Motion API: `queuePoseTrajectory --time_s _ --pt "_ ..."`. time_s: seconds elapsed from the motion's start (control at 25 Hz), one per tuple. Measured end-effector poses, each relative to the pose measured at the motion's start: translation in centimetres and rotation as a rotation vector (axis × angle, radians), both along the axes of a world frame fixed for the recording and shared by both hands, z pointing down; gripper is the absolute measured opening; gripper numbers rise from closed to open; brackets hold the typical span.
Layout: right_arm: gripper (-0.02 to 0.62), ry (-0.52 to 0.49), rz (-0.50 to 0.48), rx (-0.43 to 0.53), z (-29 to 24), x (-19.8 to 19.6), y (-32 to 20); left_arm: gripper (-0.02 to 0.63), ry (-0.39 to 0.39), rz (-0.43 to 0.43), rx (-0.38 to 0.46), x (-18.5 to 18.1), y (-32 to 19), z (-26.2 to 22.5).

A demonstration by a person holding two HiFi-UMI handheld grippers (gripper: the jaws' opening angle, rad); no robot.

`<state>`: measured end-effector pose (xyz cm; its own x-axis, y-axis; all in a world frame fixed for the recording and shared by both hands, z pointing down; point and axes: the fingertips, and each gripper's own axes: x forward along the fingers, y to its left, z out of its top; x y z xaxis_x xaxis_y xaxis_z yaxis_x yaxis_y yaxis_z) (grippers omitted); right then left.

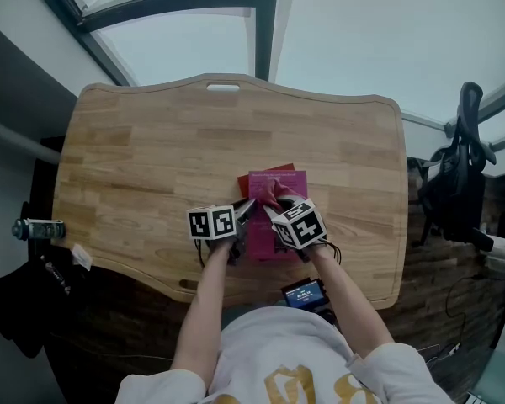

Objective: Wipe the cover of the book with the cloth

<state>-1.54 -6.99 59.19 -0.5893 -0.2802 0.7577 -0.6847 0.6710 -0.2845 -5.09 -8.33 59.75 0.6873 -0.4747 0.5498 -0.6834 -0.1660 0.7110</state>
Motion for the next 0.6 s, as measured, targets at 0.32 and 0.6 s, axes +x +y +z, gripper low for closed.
queuePoseTrajectory --time_s 0.32,0.6 --pt "0.071 -0.004 0.002 -0.003 0.1 0.1 1.0 0.074 0.002 0.003 0.0 0.0 -0.1 0.1" --pt "0.071 -0.007 -0.019 -0.013 0.1 0.1 2.1 0.074 -0.002 0.006 0.003 0.0 0.0 0.1"
